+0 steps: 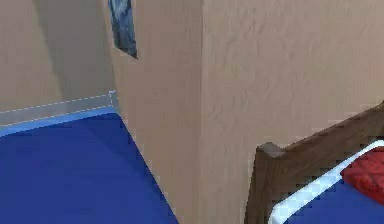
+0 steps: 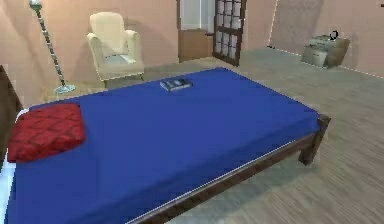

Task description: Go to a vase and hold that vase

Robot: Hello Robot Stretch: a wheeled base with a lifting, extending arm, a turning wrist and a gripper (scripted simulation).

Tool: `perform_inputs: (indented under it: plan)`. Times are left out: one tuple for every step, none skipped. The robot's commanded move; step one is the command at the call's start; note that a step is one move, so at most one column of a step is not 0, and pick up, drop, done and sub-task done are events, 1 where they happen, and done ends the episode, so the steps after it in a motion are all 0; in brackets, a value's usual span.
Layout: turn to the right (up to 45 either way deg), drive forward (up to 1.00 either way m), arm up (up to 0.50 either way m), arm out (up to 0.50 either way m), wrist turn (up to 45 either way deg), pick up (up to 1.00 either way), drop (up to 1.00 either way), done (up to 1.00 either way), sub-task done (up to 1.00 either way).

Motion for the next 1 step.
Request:
perform_inputs:
  plan:
    - [45.0,0.0,0.0,0.0,0.0,0.0,0.0,0.0,0.0]
